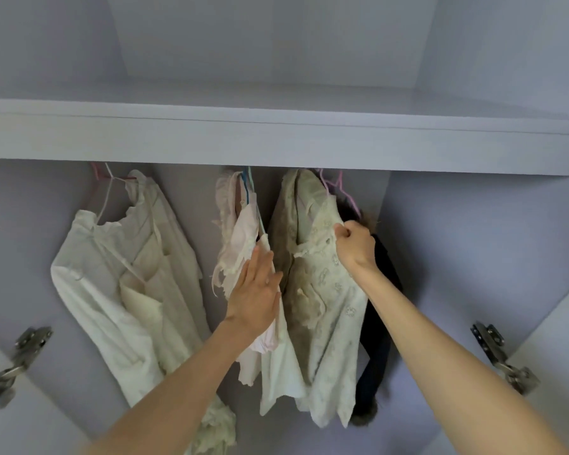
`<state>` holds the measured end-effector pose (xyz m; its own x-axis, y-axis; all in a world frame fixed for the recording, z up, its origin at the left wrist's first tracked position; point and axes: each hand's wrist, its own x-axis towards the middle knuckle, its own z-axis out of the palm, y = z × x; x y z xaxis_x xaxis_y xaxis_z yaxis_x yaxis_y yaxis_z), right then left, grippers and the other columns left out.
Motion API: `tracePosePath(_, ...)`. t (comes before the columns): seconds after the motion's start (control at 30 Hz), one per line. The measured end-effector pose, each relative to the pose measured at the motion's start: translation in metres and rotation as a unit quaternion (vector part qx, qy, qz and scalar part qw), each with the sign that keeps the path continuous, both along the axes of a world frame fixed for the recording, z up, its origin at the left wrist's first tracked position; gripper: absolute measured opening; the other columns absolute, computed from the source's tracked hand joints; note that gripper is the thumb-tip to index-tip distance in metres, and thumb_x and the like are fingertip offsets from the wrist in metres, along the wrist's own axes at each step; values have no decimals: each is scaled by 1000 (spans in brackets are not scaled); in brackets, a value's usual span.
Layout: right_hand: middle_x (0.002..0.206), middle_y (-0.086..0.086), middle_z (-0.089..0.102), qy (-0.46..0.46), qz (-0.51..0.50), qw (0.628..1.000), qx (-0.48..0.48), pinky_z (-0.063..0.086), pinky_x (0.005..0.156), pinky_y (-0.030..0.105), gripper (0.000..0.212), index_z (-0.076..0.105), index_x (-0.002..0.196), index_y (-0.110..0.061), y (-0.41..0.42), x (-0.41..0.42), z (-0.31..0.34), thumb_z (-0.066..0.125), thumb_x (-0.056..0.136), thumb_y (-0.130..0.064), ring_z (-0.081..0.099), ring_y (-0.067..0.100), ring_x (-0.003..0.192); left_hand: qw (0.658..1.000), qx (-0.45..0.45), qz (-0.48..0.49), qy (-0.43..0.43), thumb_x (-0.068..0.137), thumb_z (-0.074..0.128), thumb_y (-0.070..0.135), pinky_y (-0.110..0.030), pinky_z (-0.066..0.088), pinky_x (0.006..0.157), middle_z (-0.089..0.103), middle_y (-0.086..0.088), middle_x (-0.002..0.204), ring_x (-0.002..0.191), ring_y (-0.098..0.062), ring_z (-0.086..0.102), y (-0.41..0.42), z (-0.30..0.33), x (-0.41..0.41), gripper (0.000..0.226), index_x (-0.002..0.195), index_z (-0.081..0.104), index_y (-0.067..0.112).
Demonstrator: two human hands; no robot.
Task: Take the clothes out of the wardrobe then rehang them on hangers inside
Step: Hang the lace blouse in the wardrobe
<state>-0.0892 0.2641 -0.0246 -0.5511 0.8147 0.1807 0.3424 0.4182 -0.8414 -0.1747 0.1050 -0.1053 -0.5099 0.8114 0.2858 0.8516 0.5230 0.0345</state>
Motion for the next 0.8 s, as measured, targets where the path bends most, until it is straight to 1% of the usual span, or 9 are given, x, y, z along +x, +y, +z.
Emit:
tracePosePath(0.13,91,10,56,-19,-27,999,-7,36,65,25,27,58,99,0,13,-21,0,37,100,-17,53,24,82,1000,14,11,-14,100,35,24,-31,-6,109,-20,-11,154,135,-27,-28,-8,-3,-2,43,142,33,18)
tracePosePath(0.2,102,17,61,-30,-44,999,-6,36,69,27,29,59,102,2,20,-25,-6,38,100,-19,57,31,96,999,27,17,-21,100,35,22,-32,-4,111,-15,-11,155,135,-25,-27,-12,-4,-3,43,142,34,15)
tracePosePath(0.3,106,22,62,-42,-81,996,-18,45,75,34,30,60,104,2,26,-26,-17,42,99,-22,57,36,103,998,48,29,-27,99,36,21,-31,-5,112,-15,-8,155,138,-24,-23,-15,-8,-5,45,143,29,13)
tracePosePath(0.4,110,23,60,-34,-106,993,-43,46,79,37,29,56,110,3,26,-26,-20,42,98,-20,56,37,106,997,76,23,1,93,50,15,-45,17,115,-1,-10,155,142,-29,-5,-16,-15,-11,46,137,40,7)
tracePosePath(0.47,115,25,57,-37,-106,993,-44,46,80,39,27,51,116,2,21,-26,-21,41,98,-16,54,39,109,997,73,23,-11,92,52,14,-46,21,114,2,-10,155,142,-29,-3,-18,-19,-13,48,138,40,7)
tracePosePath(0.53,118,26,55,-43,-93,994,-39,45,83,41,27,48,120,1,15,-24,-22,40,97,-10,53,40,110,997,66,23,-21,90,54,13,-48,24,113,6,-11,155,142,-30,0,-21,-19,-13,50,138,40,7)
tracePosePath(0.7,135,19,44,-56,3,998,11,39,96,38,43,36,137,-3,3,-13,-29,42,95,-6,47,33,120,999,33,-8,10,70,78,14,-53,47,91,41,-19,142,130,-37,38,-38,-11,-22,57,122,58,7)
tracePosePath(0.73,139,17,40,-55,27,997,41,37,98,36,45,34,139,-3,-1,-8,-30,43,95,-9,43,31,124,999,38,-12,18,71,78,15,-53,46,93,41,-18,142,130,-37,38,-43,-5,-23,57,124,57,8)
tracePosePath(0.8,142,16,37,-49,68,989,124,30,104,32,48,32,141,-3,-13,3,-34,46,96,-13,35,28,131,998,63,-16,7,85,64,19,-51,34,106,28,-13,150,138,-35,24,-51,5,-24,54,136,45,12)
